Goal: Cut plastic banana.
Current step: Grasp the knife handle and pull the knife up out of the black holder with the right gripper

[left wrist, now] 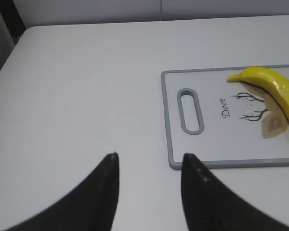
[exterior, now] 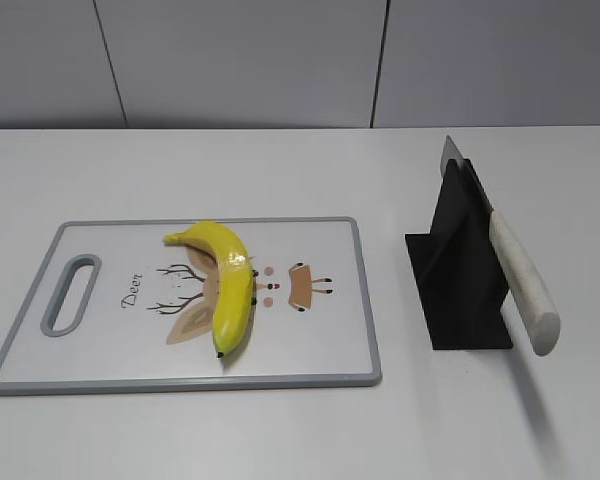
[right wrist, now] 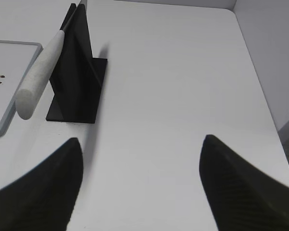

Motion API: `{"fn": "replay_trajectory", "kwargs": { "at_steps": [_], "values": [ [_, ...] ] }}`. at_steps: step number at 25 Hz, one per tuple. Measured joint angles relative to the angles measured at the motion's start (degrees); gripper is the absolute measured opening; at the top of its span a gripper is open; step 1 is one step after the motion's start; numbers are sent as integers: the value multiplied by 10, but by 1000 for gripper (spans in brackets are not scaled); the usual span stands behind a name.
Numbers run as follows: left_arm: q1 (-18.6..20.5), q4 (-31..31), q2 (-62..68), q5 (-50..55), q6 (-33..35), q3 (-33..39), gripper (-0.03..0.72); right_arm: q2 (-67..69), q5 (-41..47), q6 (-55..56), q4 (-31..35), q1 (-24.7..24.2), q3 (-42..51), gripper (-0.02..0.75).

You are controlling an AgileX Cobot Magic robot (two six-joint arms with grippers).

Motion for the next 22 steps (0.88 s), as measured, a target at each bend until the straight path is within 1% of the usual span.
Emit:
{"fn": "replay_trajectory", "kwargs": {
  "at_steps": [22],
  "values": [
    [0, 0, 0, 0, 0, 0, 397, 0, 0, -1, 0, 0, 0, 572]
  ]
}}
